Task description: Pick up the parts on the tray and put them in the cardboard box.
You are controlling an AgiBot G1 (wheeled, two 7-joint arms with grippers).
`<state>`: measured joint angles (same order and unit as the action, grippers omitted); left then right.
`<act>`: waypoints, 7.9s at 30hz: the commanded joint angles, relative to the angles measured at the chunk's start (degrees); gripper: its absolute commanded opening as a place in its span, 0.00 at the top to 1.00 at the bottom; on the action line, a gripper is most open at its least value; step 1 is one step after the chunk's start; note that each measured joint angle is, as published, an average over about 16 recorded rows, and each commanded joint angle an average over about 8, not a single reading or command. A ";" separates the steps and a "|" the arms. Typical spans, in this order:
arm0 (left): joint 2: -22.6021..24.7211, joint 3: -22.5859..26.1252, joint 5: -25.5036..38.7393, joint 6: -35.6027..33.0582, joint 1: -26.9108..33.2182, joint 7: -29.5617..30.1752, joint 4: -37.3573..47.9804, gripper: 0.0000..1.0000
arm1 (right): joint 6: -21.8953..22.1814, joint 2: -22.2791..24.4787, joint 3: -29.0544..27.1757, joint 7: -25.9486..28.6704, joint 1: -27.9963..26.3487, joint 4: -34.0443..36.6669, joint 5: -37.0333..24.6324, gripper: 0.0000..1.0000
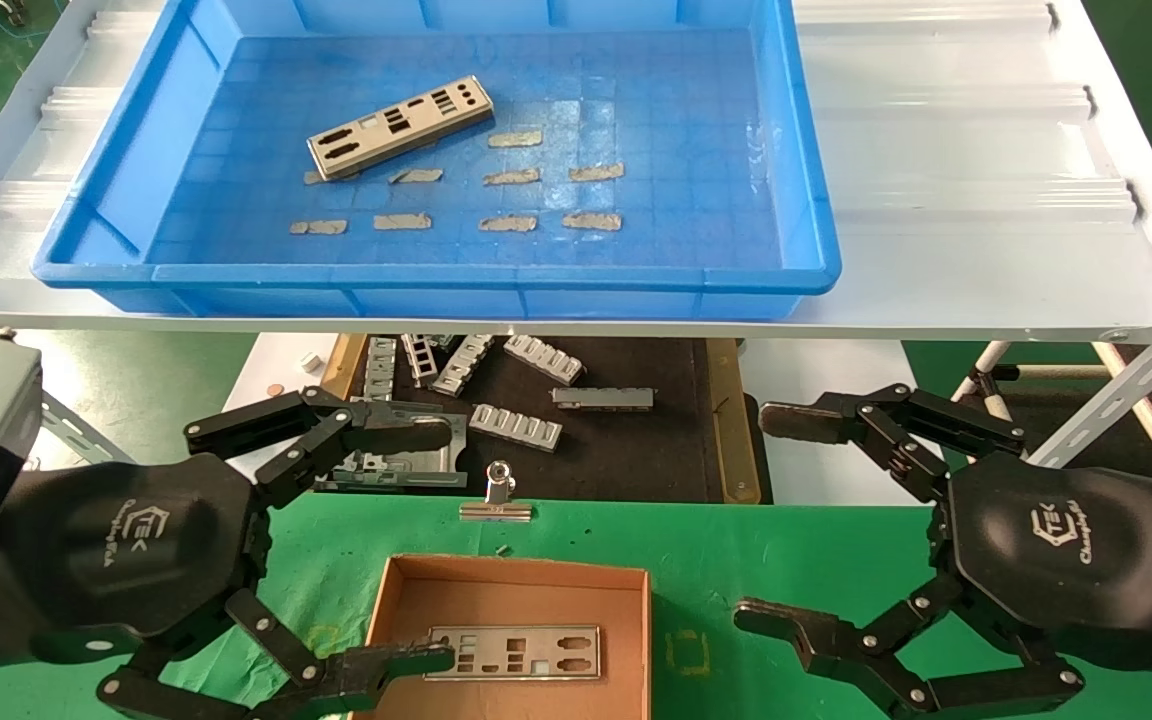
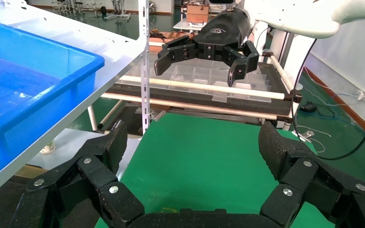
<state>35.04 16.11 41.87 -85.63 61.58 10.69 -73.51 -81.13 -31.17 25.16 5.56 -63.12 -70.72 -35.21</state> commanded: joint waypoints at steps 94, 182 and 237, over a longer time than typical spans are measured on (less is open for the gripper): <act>27.79 11.66 29.31 23.87 48.15 -21.82 72.03 1.00 | 0.00 0.00 0.00 0.00 0.00 0.00 0.00 1.00; -5.15 25.46 7.45 3.70 23.09 -4.86 -0.32 1.00 | 0.00 0.00 0.00 0.00 0.00 0.00 0.00 1.00; 10.29 33.97 23.15 27.49 4.44 -18.12 12.19 1.00 | 0.00 0.00 0.01 0.00 0.00 0.00 0.00 1.00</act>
<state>45.34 50.09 64.92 -58.26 65.97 -7.44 -61.40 -81.13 -31.17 25.17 5.56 -63.12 -70.72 -35.21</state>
